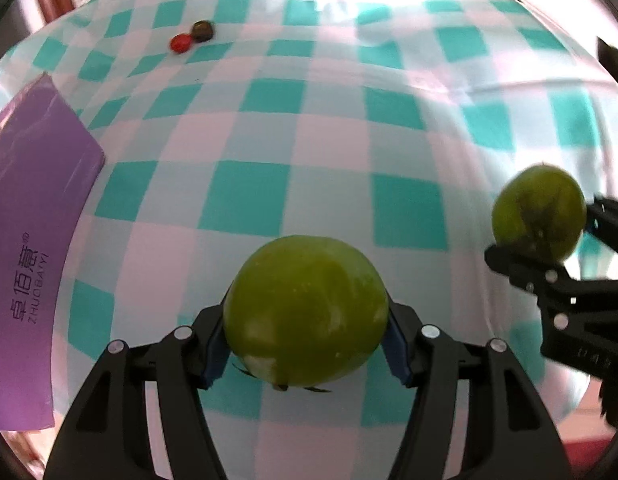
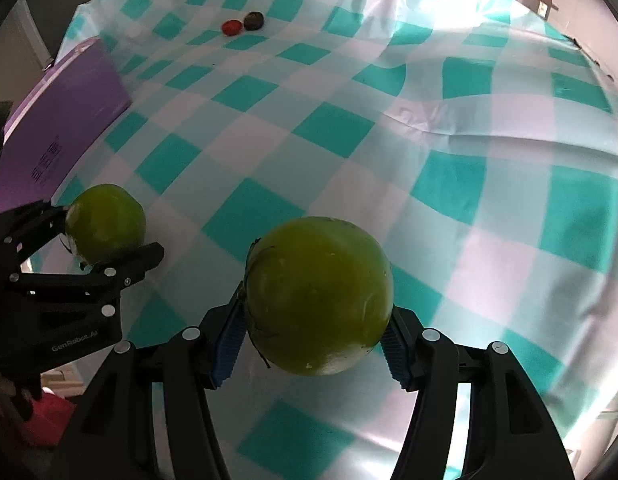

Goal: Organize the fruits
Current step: 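Carry both green guavas in both tools over the white box, then open both tools to drop the guavas into the box, then move both open tools toward the red tomato and brown mangosteen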

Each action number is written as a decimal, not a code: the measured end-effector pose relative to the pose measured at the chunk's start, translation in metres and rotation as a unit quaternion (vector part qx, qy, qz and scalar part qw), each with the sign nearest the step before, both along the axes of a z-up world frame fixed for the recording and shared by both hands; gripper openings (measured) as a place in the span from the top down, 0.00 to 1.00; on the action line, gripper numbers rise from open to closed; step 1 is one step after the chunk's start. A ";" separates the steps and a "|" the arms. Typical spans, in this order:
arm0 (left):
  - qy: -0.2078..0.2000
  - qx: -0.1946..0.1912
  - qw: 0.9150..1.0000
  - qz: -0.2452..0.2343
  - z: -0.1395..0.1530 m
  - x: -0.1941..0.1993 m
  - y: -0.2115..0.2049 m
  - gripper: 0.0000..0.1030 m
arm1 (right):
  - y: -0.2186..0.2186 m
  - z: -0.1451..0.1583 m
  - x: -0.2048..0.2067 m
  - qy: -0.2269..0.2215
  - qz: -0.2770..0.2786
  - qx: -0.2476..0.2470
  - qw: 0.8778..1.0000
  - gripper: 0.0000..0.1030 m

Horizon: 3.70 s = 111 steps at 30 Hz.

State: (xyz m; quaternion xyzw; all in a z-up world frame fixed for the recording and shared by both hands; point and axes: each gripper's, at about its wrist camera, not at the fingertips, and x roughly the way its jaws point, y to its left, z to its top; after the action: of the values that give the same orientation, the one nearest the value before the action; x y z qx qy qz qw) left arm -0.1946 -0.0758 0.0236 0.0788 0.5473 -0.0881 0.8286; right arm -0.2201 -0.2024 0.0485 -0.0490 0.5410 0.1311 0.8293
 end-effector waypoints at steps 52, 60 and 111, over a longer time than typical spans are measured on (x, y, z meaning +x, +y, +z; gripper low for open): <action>-0.073 0.011 0.982 0.175 0.133 0.007 0.342 0.39 | 0.305 0.130 0.144 -0.002 0.106 0.184 0.977 0.42; 0.051 0.004 0.992 0.119 0.085 0.013 0.358 0.39 | 0.421 0.100 0.184 0.033 0.178 0.094 0.979 0.43; -0.075 0.093 0.982 0.146 0.173 -0.016 0.223 0.03 | 0.209 0.156 0.091 -0.065 0.085 0.154 0.982 0.17</action>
State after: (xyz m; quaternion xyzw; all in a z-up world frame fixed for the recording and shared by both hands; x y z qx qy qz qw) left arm -0.2105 0.1468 0.1969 0.0812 0.4946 0.0911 0.8605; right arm -0.1290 0.0064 0.2041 0.0256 0.4534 0.2795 0.8460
